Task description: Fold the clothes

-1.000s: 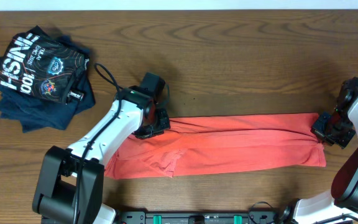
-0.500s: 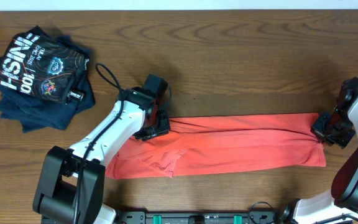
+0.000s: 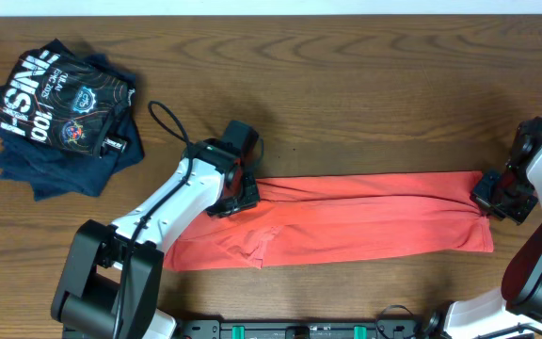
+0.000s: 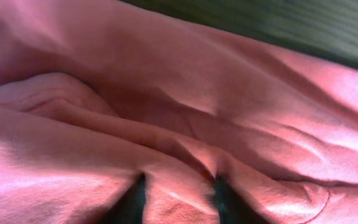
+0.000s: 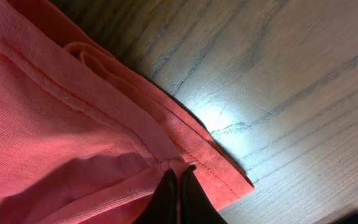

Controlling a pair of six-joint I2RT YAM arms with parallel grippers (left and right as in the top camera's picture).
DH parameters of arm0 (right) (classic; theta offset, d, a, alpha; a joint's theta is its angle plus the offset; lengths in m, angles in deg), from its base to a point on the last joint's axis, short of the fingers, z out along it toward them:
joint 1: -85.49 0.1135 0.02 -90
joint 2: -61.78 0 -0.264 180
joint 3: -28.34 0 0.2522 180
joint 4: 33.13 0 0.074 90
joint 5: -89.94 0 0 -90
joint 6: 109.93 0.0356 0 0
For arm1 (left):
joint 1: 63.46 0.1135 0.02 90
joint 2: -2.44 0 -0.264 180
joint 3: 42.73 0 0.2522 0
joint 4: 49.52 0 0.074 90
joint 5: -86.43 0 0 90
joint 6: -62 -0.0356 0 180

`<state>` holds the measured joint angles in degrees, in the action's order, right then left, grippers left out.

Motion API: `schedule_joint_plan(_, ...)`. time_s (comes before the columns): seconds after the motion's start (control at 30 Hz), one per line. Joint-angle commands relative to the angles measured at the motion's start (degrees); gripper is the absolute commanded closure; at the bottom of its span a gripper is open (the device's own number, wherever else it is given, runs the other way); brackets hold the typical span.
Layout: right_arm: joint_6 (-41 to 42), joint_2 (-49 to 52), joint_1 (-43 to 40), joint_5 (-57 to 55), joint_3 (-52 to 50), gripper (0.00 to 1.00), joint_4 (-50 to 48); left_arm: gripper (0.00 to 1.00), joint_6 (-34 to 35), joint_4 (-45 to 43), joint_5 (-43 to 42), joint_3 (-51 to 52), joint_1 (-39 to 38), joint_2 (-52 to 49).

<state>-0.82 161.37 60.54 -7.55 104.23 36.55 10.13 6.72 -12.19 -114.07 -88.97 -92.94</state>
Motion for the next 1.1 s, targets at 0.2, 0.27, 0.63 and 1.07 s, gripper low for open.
schedule_joint_plan(0.2,0.98,-0.90,-0.48,0.02,-0.28,0.97,0.20,0.94,-2.47,0.00,-4.48,0.35,-0.24,-0.07)
schedule_joint_plan(0.27,0.98,-0.90,-0.48,0.02,-0.28,0.97,0.17,0.94,-5.75,0.17,-11.50,0.33,-0.52,0.09)
schedule_joint_plan(0.63,0.98,-0.90,-0.48,0.02,-0.28,0.97,0.22,0.90,-13.86,5.07,-16.13,0.37,-8.41,0.76)
schedule_joint_plan(1.07,0.98,-0.90,-0.48,0.02,-0.28,0.97,0.20,0.65,-13.88,8.63,-5.46,-5.40,-2.27,8.98)
